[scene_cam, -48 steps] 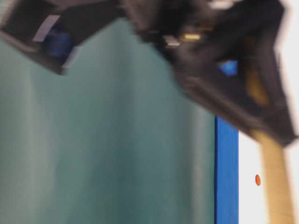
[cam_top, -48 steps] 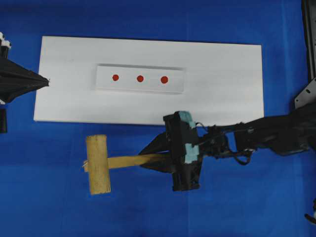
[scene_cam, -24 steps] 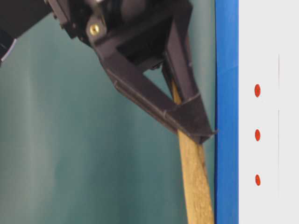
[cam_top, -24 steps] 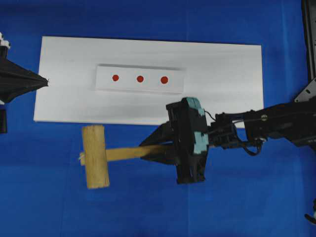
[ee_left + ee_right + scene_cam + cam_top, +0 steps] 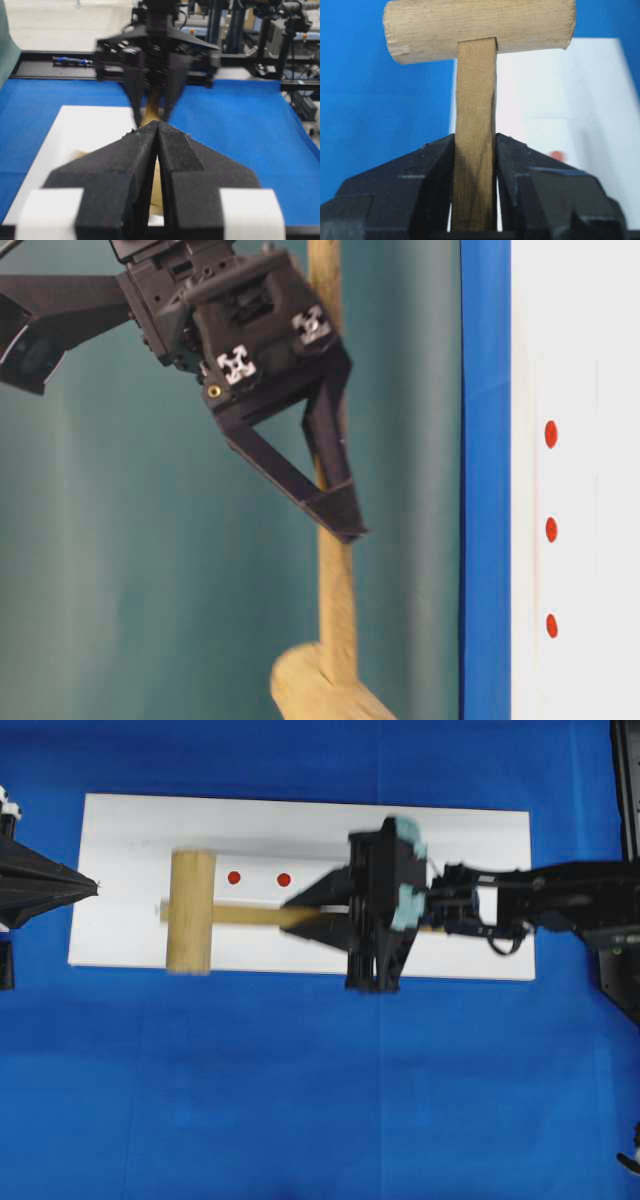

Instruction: Hit the mark with a hammer.

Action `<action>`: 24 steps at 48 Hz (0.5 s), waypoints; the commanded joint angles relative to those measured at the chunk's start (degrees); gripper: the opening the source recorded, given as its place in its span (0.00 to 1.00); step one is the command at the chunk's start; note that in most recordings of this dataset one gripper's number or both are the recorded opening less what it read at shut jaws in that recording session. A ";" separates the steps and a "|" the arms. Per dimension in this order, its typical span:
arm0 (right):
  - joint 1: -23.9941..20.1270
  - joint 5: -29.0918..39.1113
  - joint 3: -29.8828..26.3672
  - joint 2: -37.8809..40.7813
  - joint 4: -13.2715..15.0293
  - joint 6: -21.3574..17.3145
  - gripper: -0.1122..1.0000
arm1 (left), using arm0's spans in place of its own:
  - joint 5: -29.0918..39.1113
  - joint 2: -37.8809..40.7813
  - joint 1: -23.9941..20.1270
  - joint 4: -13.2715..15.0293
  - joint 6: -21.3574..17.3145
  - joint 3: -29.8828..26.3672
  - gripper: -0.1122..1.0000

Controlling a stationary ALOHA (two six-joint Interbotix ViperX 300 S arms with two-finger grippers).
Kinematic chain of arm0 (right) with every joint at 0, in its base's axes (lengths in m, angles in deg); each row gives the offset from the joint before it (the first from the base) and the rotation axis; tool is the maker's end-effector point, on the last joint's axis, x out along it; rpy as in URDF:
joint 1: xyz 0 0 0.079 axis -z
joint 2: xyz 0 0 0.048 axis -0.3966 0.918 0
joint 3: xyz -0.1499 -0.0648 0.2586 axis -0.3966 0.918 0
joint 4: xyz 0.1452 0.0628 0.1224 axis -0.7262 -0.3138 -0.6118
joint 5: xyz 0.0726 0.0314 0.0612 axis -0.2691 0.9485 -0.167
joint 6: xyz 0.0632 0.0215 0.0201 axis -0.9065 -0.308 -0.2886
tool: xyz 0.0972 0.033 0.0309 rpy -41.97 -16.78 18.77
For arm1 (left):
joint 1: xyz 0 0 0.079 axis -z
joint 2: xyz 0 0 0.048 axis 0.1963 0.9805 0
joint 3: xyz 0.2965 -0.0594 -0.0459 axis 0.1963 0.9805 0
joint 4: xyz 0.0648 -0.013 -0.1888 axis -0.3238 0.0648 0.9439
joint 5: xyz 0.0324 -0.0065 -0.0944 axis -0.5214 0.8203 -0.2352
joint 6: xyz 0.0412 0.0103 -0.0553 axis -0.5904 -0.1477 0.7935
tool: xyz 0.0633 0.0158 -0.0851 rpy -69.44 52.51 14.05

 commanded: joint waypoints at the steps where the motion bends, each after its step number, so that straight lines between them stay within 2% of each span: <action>1: 1.14 -1.76 -0.18 -2.46 0.18 0.26 0.19 | -0.18 0.18 0.09 0.00 0.00 -0.62 0.10; 14: 1.49 -2.20 0.35 -3.25 0.53 1.49 0.19 | -0.18 0.26 0.09 0.00 0.00 -0.62 0.10; 19: 1.49 -2.20 0.09 -3.60 0.79 5.10 0.19 | -0.18 0.26 0.09 0.00 0.00 -0.62 0.10; 24: 1.49 -2.20 -0.35 -4.39 0.79 10.99 0.19 | -0.18 0.26 0.09 0.00 0.09 -0.62 0.10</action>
